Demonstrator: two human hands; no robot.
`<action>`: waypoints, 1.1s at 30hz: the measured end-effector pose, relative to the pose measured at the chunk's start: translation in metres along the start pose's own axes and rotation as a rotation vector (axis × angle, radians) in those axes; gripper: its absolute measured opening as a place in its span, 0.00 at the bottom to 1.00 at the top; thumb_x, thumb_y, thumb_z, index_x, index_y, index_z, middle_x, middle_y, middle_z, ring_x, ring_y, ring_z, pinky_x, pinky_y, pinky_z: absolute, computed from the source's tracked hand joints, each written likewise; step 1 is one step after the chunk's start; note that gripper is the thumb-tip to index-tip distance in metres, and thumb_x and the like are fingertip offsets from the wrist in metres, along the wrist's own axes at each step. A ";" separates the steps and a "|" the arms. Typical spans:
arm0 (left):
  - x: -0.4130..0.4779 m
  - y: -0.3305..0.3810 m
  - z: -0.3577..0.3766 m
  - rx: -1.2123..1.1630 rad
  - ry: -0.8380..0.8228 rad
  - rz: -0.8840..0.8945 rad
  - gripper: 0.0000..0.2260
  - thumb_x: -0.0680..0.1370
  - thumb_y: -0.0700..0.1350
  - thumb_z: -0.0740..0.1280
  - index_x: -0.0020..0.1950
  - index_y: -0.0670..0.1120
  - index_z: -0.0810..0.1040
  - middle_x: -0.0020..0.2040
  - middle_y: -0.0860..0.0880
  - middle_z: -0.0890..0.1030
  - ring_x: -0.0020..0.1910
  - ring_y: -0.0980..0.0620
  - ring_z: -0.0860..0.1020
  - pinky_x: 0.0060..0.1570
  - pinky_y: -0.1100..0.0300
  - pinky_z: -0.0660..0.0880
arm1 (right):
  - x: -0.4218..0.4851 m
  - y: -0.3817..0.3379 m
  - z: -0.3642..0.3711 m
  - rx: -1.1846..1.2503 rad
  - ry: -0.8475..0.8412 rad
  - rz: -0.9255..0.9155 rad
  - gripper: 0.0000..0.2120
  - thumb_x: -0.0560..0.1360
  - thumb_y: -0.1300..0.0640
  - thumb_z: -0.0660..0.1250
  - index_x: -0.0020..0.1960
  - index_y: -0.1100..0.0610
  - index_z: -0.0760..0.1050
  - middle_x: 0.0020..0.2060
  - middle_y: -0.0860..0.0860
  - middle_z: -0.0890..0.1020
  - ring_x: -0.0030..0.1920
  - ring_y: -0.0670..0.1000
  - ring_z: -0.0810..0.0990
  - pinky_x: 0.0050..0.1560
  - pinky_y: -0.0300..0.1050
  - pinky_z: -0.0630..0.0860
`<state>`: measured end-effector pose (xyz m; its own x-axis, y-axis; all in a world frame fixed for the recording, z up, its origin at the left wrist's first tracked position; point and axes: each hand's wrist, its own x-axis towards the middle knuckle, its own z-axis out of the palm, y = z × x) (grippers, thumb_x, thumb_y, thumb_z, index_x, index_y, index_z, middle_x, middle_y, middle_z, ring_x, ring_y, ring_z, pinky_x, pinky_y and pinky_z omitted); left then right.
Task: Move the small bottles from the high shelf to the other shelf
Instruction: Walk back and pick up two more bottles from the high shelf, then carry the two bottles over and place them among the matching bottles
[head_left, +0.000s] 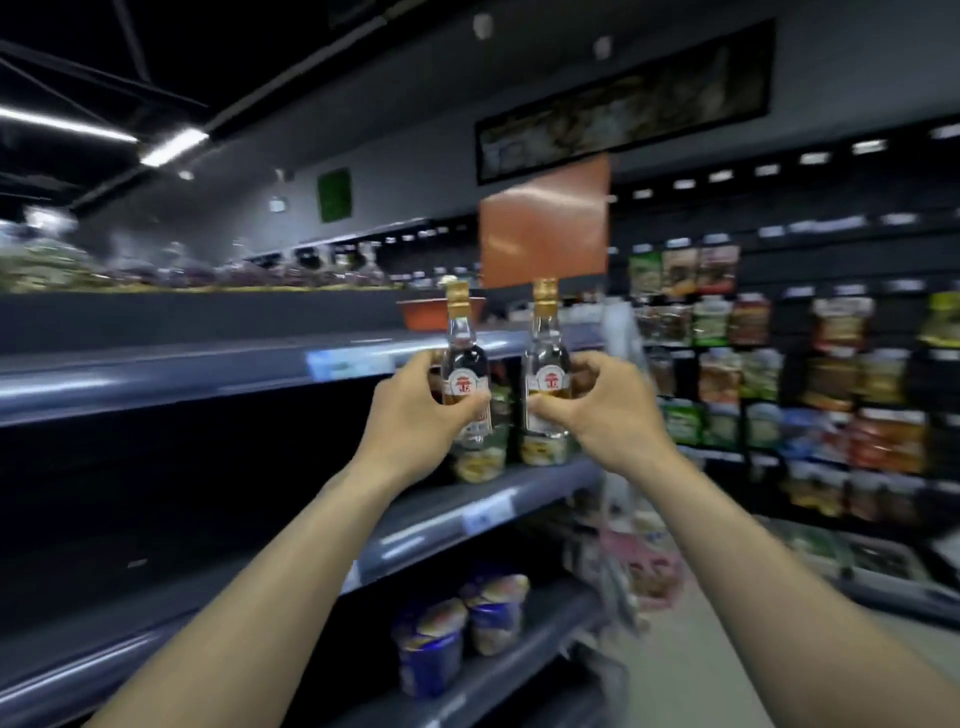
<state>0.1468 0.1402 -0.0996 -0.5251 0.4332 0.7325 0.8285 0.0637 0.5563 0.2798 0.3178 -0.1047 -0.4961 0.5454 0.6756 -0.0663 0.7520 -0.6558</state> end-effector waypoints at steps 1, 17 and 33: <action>-0.004 0.008 0.038 -0.033 -0.036 -0.006 0.15 0.70 0.55 0.77 0.54 0.56 0.79 0.42 0.58 0.84 0.38 0.63 0.81 0.38 0.65 0.76 | -0.008 0.026 -0.026 -0.029 0.016 0.028 0.16 0.64 0.43 0.84 0.41 0.43 0.77 0.33 0.35 0.84 0.35 0.36 0.82 0.32 0.32 0.72; -0.103 0.176 0.583 -0.416 -0.570 -0.155 0.16 0.72 0.50 0.75 0.56 0.56 0.74 0.45 0.60 0.83 0.43 0.63 0.82 0.46 0.58 0.80 | -0.115 0.382 -0.396 -0.383 0.216 0.582 0.13 0.66 0.51 0.82 0.42 0.47 0.77 0.38 0.44 0.86 0.39 0.41 0.84 0.44 0.45 0.84; -0.090 0.298 1.049 -0.536 -0.901 -0.176 0.18 0.73 0.50 0.75 0.55 0.64 0.69 0.40 0.62 0.80 0.42 0.76 0.76 0.30 0.79 0.69 | -0.070 0.723 -0.649 -0.465 0.386 0.923 0.16 0.64 0.53 0.82 0.48 0.49 0.80 0.38 0.45 0.85 0.38 0.43 0.84 0.32 0.34 0.80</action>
<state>0.6449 1.0632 -0.4110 -0.1099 0.9763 0.1864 0.4456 -0.1193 0.8873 0.8284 1.0634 -0.4077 0.1217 0.9871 0.1040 0.5626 0.0177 -0.8265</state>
